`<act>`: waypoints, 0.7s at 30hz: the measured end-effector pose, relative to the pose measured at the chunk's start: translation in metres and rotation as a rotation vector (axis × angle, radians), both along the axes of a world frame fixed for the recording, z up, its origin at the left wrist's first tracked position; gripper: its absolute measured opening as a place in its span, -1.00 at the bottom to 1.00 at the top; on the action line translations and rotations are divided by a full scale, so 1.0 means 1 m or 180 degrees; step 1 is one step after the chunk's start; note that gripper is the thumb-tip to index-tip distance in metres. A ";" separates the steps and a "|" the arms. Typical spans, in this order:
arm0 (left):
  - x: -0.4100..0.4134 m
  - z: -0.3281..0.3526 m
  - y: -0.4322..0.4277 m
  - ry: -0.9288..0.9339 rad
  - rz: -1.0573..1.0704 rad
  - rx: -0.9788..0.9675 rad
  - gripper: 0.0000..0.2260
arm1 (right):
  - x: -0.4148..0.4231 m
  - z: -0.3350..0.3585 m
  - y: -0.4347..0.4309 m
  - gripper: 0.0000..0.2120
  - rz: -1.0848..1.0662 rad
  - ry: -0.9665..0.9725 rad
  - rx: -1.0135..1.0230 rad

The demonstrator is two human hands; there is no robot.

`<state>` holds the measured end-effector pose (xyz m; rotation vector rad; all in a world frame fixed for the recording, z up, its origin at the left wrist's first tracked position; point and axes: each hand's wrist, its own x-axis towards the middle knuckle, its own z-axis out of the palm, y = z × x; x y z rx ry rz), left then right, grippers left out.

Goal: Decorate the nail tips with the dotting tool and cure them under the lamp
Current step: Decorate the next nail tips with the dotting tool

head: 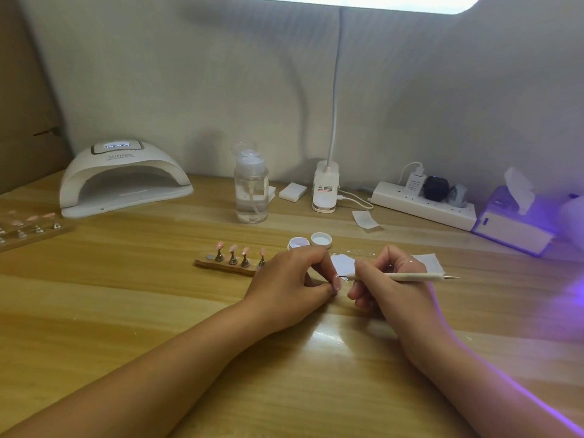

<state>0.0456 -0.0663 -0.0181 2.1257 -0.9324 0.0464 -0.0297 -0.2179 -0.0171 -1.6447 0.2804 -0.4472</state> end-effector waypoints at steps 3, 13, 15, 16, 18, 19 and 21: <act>0.001 -0.001 0.000 0.0017 0.0004 -0.0003 -0.75 | 0.000 0.001 0.001 -0.71 0.0005 0.0038 -0.0036; 0.002 -0.003 0.000 0.0078 -0.0003 -0.0037 -0.75 | -0.003 0.006 0.000 -0.61 -0.0062 -0.0133 0.0268; 0.001 -0.003 0.000 0.0066 -0.0007 -0.0035 -0.75 | -0.003 0.007 0.000 -0.59 -0.0062 -0.0196 0.0357; 0.002 -0.003 0.000 0.0064 -0.0014 -0.0029 -0.76 | -0.004 0.008 0.000 -0.58 -0.0055 -0.0219 0.0406; 0.002 -0.003 0.000 0.0071 -0.0014 -0.0012 -0.78 | -0.005 0.009 -0.001 -0.58 -0.0049 -0.0256 0.0521; 0.002 -0.003 0.000 0.0072 -0.0009 -0.0005 -0.79 | -0.005 0.009 -0.001 -0.59 -0.0067 -0.0285 0.0611; 0.003 -0.004 0.000 0.0076 -0.0012 0.0018 -0.85 | -0.005 0.011 -0.001 -0.66 -0.0151 -0.0372 0.0851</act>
